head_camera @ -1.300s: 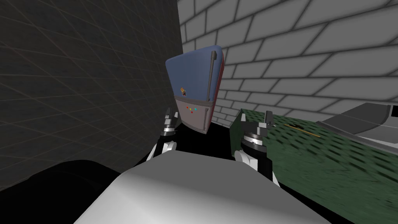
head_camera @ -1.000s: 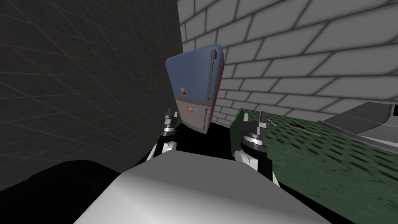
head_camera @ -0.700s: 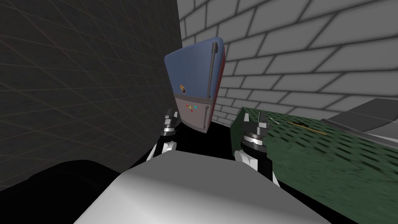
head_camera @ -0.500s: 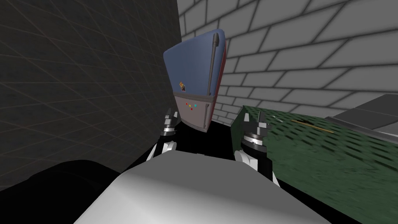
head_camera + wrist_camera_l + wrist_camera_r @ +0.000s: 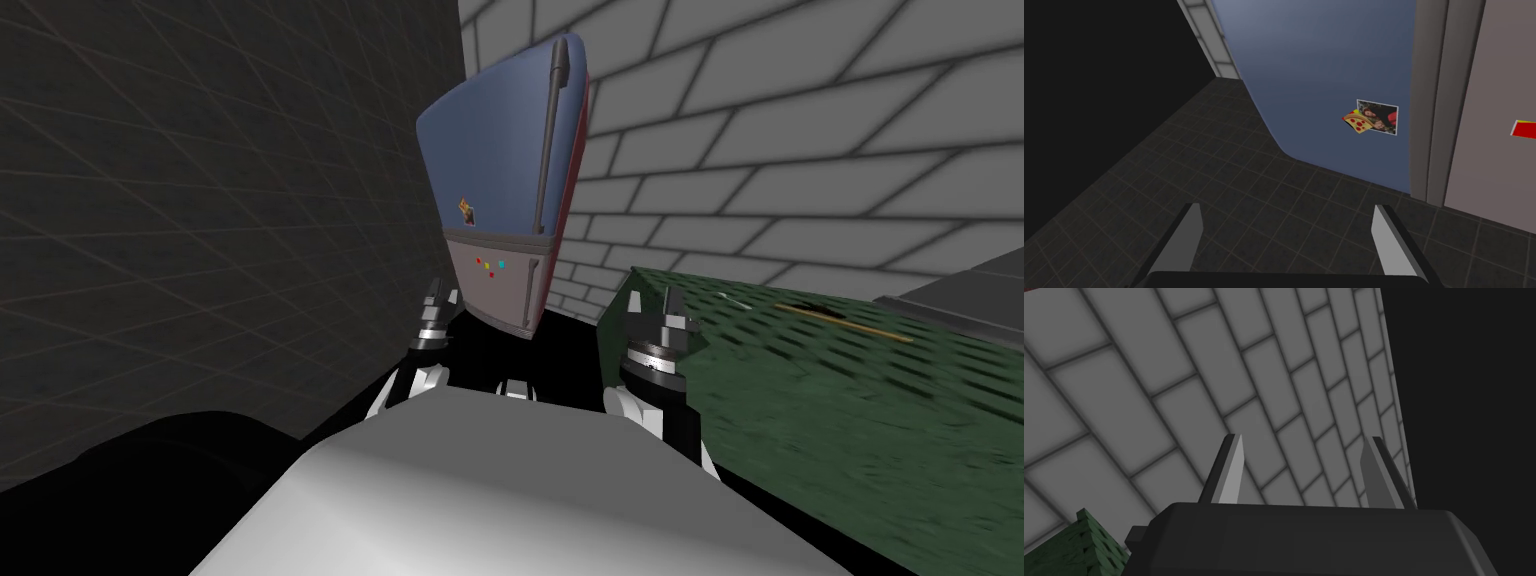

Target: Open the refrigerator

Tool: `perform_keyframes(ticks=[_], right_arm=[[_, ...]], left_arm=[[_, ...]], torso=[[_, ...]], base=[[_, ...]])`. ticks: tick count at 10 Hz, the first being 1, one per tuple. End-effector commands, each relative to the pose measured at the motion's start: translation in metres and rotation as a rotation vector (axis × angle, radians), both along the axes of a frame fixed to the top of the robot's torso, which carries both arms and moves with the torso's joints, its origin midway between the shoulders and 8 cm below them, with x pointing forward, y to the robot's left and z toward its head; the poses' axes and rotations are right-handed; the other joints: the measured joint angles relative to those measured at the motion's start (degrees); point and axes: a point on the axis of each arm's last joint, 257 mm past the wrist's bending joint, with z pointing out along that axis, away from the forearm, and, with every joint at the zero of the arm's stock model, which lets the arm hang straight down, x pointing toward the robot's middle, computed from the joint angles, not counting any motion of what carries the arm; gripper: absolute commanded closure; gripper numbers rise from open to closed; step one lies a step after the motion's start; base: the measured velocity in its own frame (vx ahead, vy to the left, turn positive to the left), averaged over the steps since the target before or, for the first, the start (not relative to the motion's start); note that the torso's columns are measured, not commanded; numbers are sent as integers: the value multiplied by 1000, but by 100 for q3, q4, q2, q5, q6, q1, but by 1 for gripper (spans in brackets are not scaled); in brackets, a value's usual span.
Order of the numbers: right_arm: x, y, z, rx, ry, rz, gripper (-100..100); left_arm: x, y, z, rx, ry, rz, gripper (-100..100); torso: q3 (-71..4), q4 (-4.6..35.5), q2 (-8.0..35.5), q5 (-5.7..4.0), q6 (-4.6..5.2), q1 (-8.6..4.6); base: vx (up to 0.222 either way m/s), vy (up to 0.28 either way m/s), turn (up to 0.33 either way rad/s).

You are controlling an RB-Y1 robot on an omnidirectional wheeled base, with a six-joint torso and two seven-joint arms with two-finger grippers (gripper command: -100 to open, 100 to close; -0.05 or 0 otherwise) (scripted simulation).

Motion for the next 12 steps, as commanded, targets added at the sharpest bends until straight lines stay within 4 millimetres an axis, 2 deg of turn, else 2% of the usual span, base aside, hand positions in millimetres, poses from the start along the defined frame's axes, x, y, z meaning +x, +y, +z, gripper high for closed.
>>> perform_keyframes(ticks=[1,12], right_arm=[[0,0,0,0,0,0,0],[0,0,0,0,0,0,0]], left_arm=[[1,5,-8,-30,48,-26,-100],[3,29,-40,-257,219,-82,-100]], torso=[[-4,5,9,2,1,8],[8,13,30,5,1,18]], base=[[164,-133,47],[145,-128,57]])
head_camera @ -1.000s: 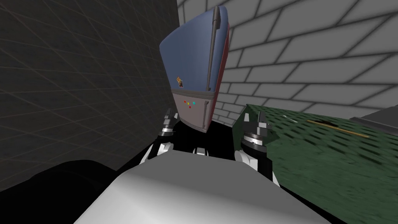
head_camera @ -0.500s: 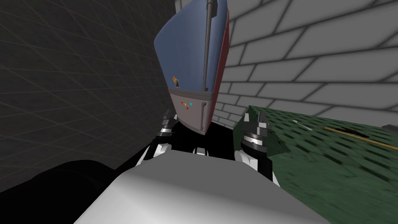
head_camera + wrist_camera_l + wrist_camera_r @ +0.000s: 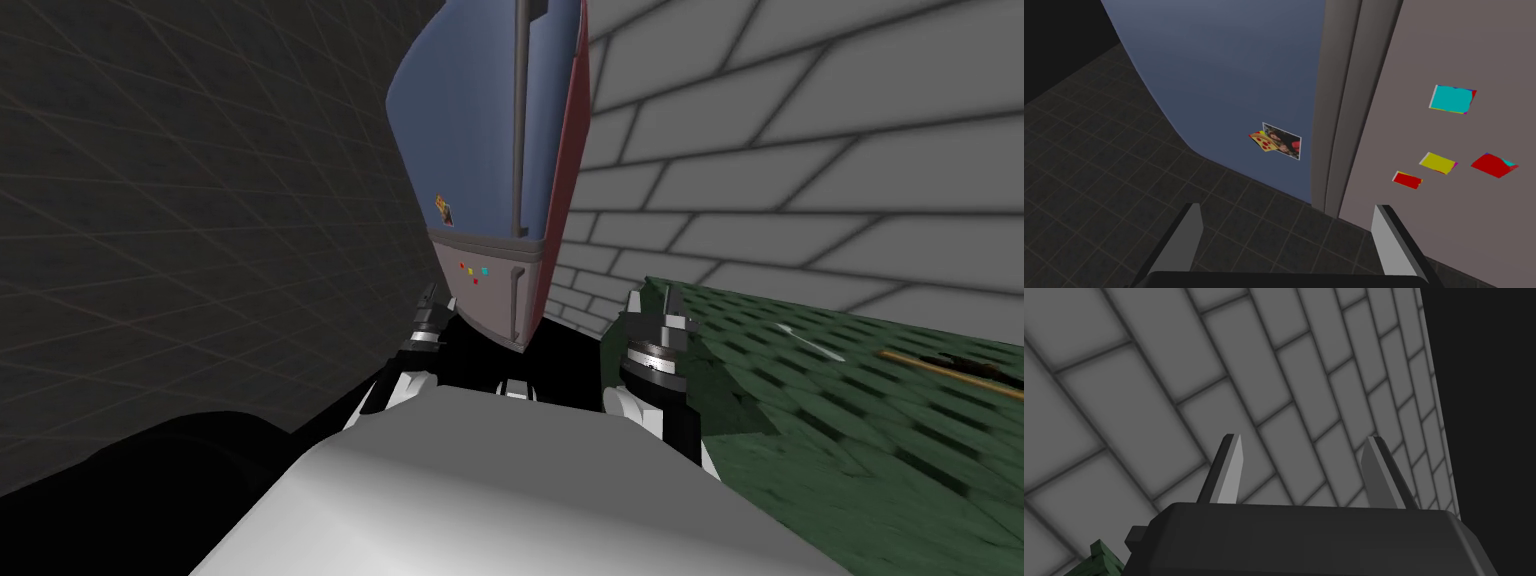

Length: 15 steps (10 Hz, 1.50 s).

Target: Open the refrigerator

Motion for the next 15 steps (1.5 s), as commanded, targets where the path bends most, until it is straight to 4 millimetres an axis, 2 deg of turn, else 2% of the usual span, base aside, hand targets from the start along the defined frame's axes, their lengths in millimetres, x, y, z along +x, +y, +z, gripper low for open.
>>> perform_keyframes(ticks=[1,15], right_arm=[[0,0,0,0,0,0,0],[0,0,0,0,0,0,0]], left_arm=[[0,4,-9,-48,39,-14,-100],[-9,14,-59,-369,262,-89,-100]], torso=[[3,1,6,2,0,5],[2,1,4,-1,0,-2]], base=[[113,-130,50],[139,-143,58]])
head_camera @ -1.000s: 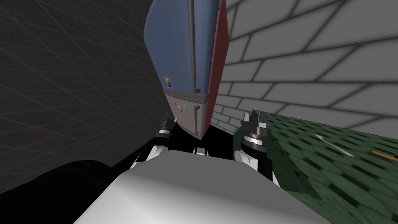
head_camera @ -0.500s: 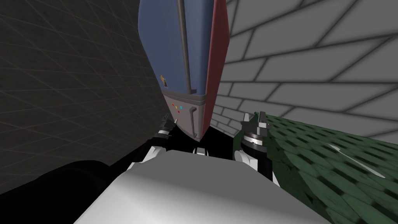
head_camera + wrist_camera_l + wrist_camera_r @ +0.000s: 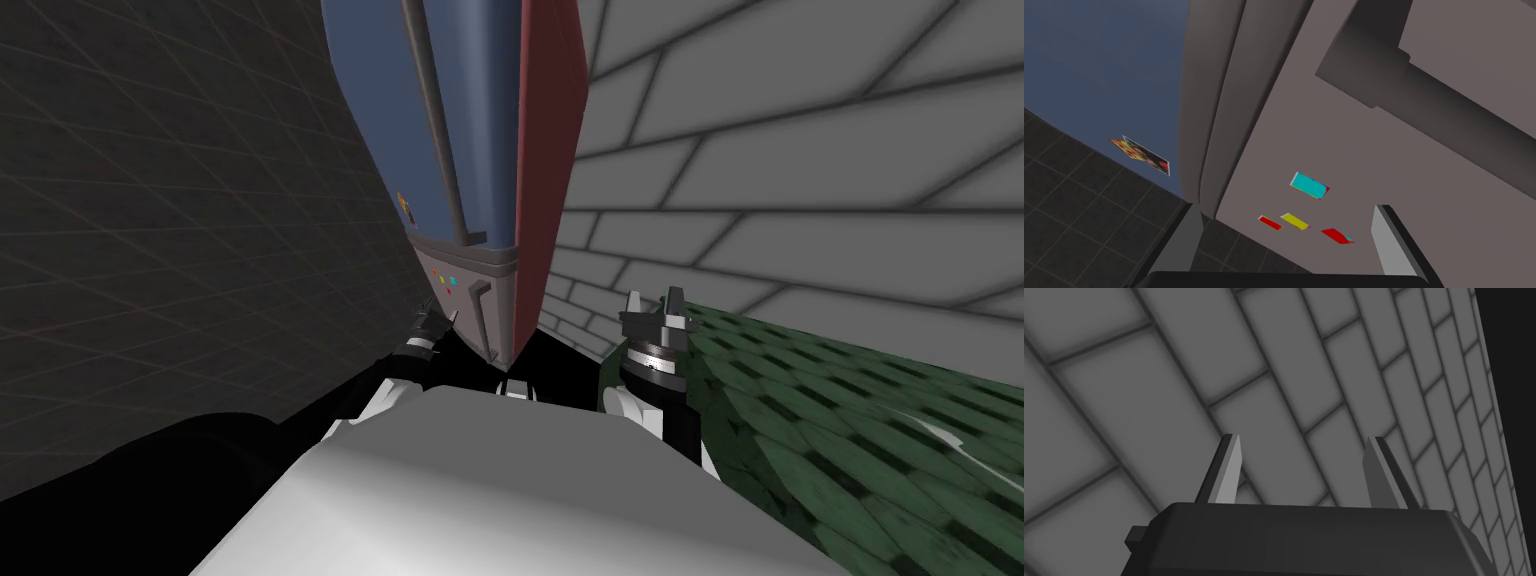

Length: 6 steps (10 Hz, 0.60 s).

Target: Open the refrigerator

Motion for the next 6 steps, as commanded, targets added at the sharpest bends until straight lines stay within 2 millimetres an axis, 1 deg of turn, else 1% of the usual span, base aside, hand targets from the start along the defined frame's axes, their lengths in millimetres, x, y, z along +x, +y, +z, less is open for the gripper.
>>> perform_keyframes(ticks=[1,3,6], right_arm=[[0,0,0,0,0,0,0],[0,0,0,0,0,0,0],[0,0,0,0,0,0,0]], left_arm=[[-3,1,-10,-78,42,-6,-100],[-6,2,-17,-141,65,-3,-100],[-10,6,-23,-246,77,25,-100]], torso=[[7,3,11,1,0,2],[6,3,9,3,0,10],[-1,0,-2,3,0,11]], base=[[131,-154,58],[110,-150,62],[107,-116,39]])
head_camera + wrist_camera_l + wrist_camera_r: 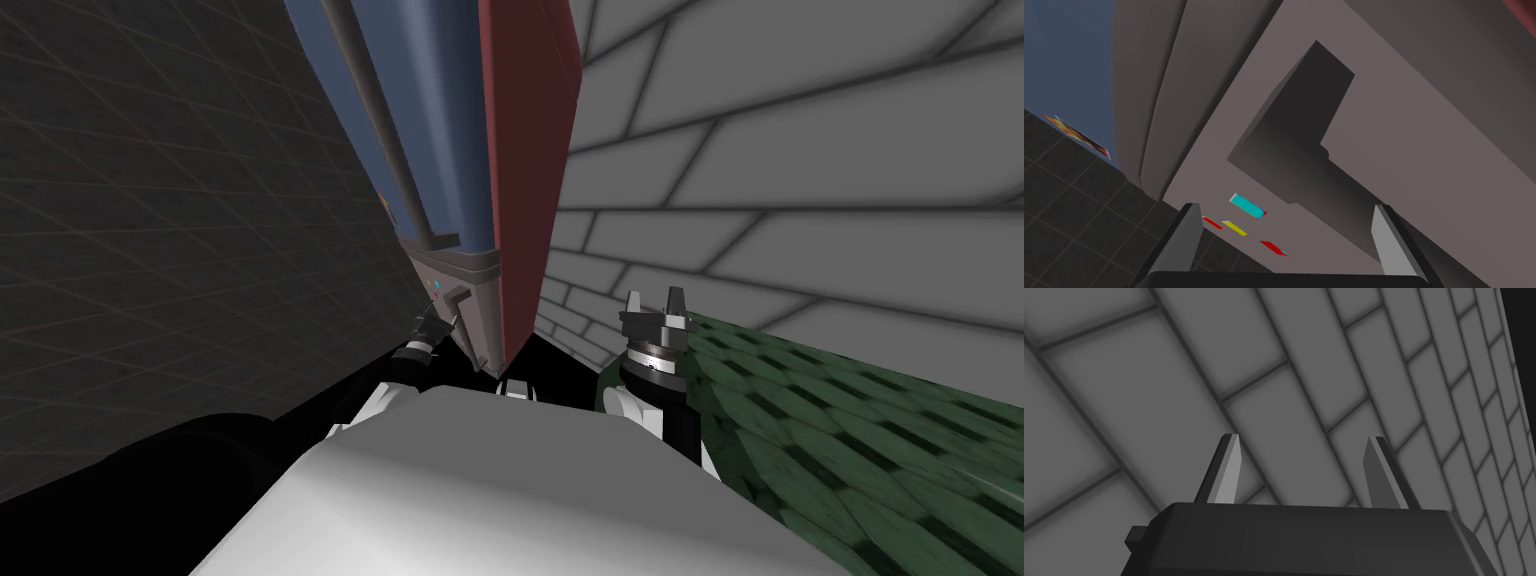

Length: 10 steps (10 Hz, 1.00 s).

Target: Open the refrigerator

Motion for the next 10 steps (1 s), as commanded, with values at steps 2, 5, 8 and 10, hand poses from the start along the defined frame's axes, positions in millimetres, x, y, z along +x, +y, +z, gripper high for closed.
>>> perform_keyframes(ticks=[2,5,8,10], right_arm=[[0,0,0,0,0,0,0],[0,0,0,0,0,0,0],[0,0,0,0,0,0,0],[0,0,0,0,0,0,0]], left_arm=[[-4,6,-5,-123,2,52,-100],[-8,7,1,-127,0,56,-100],[-3,0,-1,-134,-1,30,100],[-1,-7,0,-133,-1,5,100]], torso=[[6,3,10,0,0,0],[8,4,12,2,1,5],[1,1,5,-10,1,-9],[17,15,33,-2,-5,38]], base=[[57,-61,-6],[38,5,-8],[-16,51,-29],[-156,218,-94]])
